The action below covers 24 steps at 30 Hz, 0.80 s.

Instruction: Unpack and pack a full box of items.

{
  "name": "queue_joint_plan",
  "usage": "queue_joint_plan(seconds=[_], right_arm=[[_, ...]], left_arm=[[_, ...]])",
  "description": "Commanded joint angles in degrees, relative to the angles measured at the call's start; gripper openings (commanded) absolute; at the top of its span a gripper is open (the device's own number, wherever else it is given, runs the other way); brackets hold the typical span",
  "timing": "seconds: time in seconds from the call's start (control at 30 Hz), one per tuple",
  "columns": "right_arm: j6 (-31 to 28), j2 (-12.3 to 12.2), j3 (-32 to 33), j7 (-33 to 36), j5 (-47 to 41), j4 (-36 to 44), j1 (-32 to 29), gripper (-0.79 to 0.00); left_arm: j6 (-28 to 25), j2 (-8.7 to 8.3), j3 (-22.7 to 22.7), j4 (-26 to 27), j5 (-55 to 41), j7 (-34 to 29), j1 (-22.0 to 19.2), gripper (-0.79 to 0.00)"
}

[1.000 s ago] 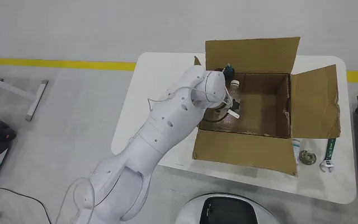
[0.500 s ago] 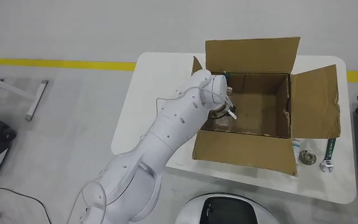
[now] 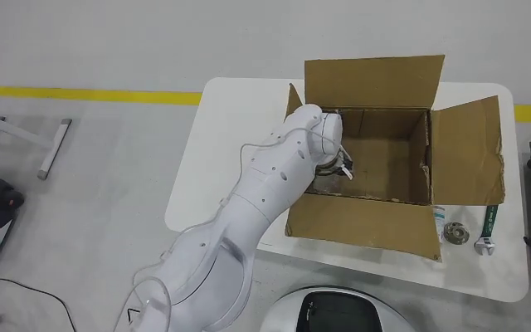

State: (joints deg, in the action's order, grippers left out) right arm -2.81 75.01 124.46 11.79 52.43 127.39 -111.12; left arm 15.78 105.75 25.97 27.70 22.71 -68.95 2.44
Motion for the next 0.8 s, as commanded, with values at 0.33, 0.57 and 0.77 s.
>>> queue_joint_plan(seconds=[0.33,0.57,0.77], right_arm=[[-5.3,-0.6,2.3,16.0,2.2,2.3,-3.4,-0.785],[-9.7,-0.9,3.4,21.8,3.0,4.2,-6.3,-0.785],[-9.5,-0.9,2.8,21.6,4.8,4.1,-6.6,-0.785]], left_arm=[[-8.9,1.28,0.3,2.3,2.3,-1.4,-3.5,0.000],[-10.5,-0.37,2.4,9.5,5.9,-2.4,-6.0,0.000],[-8.9,-5.01,8.7,18.6,9.0,-4.9,-4.7,0.000]])
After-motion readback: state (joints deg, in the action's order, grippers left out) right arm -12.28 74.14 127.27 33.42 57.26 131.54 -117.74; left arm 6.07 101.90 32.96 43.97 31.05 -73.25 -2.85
